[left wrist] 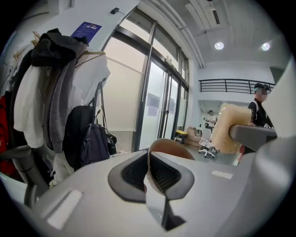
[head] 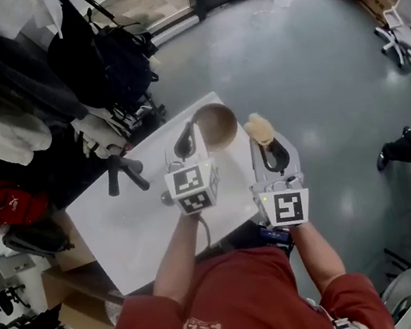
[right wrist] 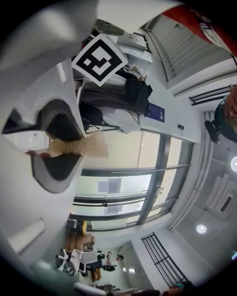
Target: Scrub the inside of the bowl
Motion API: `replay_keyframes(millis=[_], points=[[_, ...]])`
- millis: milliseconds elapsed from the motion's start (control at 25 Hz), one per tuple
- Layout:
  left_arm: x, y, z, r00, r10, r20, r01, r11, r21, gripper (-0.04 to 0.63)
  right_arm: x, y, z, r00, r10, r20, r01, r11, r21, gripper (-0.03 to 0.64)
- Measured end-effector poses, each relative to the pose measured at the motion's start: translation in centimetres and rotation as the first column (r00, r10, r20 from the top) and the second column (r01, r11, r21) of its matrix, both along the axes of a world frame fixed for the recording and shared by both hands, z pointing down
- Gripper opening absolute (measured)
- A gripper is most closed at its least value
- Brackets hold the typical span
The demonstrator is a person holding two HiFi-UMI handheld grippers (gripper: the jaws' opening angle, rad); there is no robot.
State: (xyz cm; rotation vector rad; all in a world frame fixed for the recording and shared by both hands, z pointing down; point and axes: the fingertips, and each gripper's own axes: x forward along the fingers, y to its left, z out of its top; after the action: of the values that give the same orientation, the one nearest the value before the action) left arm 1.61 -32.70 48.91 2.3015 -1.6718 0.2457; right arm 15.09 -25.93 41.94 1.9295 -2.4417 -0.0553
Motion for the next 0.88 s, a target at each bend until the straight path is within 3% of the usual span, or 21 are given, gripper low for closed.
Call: replay_keyframes(millis=[880], points=[[0.5, -5.0, 9.5, 0.994, -0.101, -0.038, 0.092, 0.976, -0.197, 0.023, 1.9, -4.2, 4.0, 1.000, -0.026, -0.012, 0.025, 0.997, -0.077, 0.075]])
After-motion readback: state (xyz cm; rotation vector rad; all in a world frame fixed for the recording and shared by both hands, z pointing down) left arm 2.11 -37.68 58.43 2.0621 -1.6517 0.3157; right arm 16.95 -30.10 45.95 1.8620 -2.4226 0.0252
